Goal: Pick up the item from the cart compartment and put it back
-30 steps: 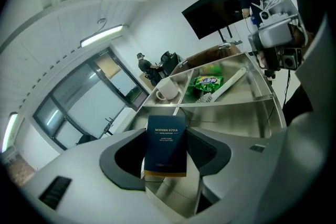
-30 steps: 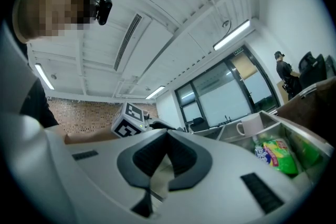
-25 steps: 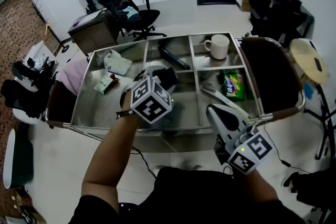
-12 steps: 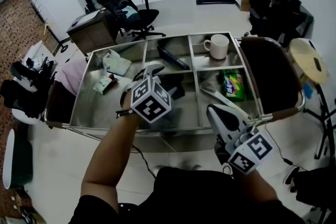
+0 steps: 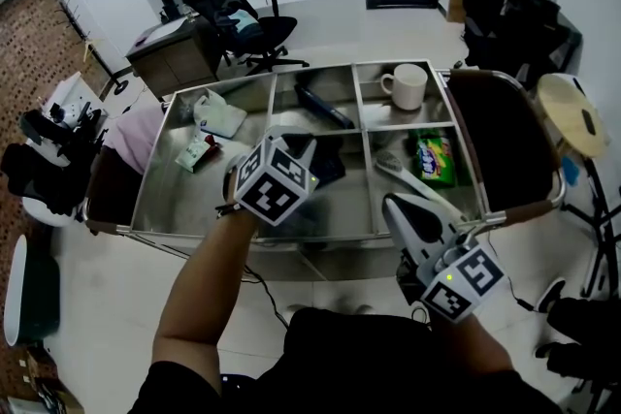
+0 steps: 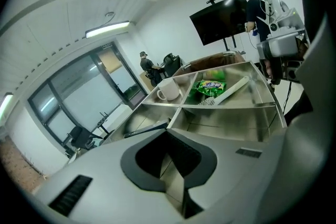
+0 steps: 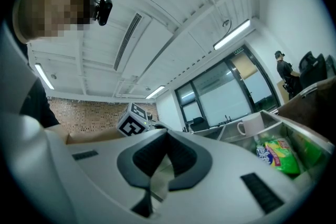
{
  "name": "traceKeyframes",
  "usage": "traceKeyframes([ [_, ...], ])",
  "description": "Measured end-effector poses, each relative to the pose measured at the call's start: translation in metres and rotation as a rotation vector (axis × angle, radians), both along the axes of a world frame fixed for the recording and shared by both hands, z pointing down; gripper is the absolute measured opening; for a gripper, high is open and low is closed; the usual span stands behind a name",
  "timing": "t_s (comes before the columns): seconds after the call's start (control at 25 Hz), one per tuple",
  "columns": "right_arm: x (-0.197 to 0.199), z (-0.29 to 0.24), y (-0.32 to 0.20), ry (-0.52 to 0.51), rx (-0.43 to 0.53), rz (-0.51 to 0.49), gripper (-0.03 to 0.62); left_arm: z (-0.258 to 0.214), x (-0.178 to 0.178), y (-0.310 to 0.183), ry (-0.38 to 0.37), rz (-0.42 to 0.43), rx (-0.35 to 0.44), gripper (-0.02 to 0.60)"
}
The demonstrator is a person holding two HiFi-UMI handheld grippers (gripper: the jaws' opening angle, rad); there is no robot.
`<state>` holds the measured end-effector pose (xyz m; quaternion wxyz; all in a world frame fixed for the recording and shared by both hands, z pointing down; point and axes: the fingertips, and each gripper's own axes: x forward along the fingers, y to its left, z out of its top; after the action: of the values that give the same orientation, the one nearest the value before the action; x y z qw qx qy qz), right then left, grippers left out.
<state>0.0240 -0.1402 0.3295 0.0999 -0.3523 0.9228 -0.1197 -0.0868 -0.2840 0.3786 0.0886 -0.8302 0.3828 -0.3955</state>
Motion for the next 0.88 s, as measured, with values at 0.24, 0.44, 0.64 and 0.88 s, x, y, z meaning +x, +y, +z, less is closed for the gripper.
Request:
traceKeyframes([
  [0.24, -0.002, 0.0, 0.0, 0.002, -0.003, -0.001, 0.015, -0.008, -0.002, 0.0, 0.041, -0.013, 0.013, 0.0],
  [0.44, -0.001, 0.0, -0.001, 0.004, -0.005, -0.002, 0.015, -0.042, -0.003, 0.007, 0.339, -0.061, 0.033, 0.0],
  [0.64, -0.003, 0.001, -0.003, 0.013, -0.005, -0.008, 0.015, -0.09, -0.017, 0.023, 0.591, -0.099, 0.127, 0.0],
  [0.88, -0.013, 0.0, -0.006, 0.029, -0.006, -0.033, 0.015, -0.116, -0.027, 0.064, 0.742, -0.092, 0.217, 0.0],
])
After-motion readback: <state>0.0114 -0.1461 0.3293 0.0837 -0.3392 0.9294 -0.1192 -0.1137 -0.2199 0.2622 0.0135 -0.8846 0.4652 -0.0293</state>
